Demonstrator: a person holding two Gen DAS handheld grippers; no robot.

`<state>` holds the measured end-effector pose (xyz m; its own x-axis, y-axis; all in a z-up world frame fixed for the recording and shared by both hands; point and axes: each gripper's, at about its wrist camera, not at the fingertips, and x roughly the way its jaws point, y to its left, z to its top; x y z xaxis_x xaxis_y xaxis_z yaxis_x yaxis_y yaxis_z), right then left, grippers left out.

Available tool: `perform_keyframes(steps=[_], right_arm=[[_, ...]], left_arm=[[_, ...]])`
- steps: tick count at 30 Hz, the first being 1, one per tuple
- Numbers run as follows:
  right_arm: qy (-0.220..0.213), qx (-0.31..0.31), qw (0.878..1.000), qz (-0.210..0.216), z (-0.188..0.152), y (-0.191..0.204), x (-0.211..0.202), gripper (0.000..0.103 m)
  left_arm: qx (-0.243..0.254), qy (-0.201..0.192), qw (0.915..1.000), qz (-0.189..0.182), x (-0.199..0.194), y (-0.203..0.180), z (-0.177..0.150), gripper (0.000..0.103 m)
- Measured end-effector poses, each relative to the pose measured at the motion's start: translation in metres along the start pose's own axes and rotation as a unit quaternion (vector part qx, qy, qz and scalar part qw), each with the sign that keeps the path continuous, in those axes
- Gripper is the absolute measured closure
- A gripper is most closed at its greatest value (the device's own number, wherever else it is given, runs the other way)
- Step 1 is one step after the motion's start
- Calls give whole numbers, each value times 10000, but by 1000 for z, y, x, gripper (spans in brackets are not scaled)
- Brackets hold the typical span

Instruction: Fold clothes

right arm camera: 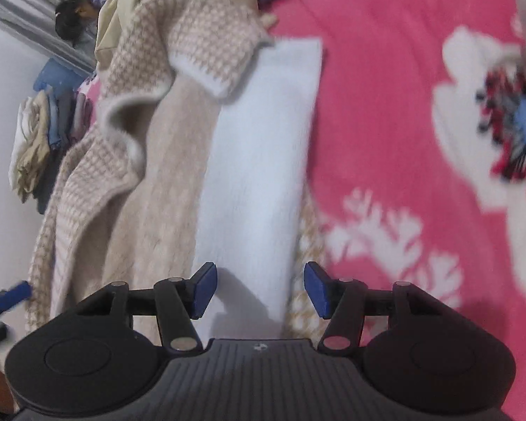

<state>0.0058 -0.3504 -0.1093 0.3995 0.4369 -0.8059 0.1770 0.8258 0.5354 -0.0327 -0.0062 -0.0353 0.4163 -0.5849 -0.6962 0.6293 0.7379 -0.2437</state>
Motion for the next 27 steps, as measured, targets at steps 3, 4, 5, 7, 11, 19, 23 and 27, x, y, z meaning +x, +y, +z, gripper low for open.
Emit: perform_keyframes(steps=[3,4,5,7,11,19,23,27], right_arm=[[-73,-106,9999,11,-1,4,-5,45],[-218,-158,9996,-97,-1,5,-11,45],[-381,-158,9989,-230,-1,2,-17,45],[-545,15,9977,-400,-3,-8,-22,44],[-14,422,9991,60,-12,-23,4,42],[129,103,9973,713,-33,-7,9,64],[-6,-510,9980,360,-38,11,13,86],[-690,-1669,9823,-504,-42,50,-18,89]], left_arm=[[801,516,9890,1129,37,-25,-12,25],[809,524,9873,1261,42,-25,-16,26],[802,526,9858,1377,45,-25,-19,26],[576,471,9868,1442,42,-19,-20,32],[-13,522,9855,1612,38,4,-20,60],[-937,462,9727,2071,21,39,-18,93],[-1058,248,9671,2301,10,46,-17,94],[-1168,72,9617,2480,0,52,-11,96]])
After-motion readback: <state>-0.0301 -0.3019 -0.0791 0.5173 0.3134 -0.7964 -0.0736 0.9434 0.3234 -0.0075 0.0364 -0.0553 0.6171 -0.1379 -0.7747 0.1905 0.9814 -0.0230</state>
